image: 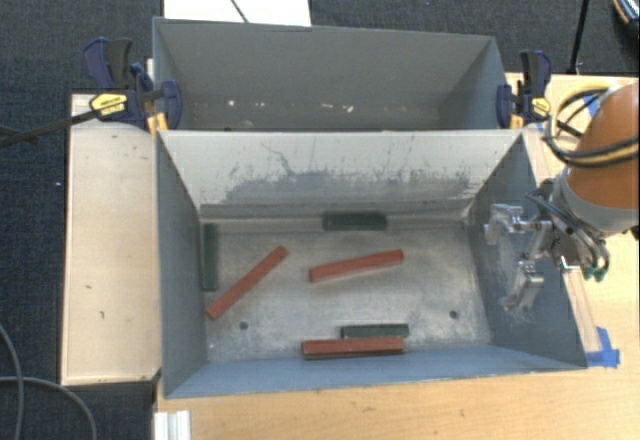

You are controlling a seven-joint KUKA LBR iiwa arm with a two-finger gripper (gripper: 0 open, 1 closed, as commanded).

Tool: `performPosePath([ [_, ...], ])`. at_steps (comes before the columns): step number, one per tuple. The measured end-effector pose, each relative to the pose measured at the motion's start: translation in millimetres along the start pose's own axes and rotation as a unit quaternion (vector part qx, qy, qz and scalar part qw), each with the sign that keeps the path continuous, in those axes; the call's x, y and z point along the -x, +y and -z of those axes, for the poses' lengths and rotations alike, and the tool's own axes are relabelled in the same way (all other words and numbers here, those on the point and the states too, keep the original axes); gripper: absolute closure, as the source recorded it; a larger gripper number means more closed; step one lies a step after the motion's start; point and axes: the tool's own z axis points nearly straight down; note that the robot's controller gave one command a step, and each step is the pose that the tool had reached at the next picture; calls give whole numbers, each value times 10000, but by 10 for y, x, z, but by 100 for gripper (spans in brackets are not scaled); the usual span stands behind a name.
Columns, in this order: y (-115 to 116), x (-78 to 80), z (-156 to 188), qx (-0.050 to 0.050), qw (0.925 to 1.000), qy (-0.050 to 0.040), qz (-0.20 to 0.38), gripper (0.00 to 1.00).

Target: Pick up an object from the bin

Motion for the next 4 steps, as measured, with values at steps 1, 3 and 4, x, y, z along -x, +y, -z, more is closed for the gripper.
performPosePath([
  [1, 711, 805, -562, 19, 9996, -41, -285, 0],
  [3, 1323, 597, -1032, -5, 9997, -36, -227, 100],
  [4, 1163, 451, 458, -19, 9825, -67, 1862, 100],
])
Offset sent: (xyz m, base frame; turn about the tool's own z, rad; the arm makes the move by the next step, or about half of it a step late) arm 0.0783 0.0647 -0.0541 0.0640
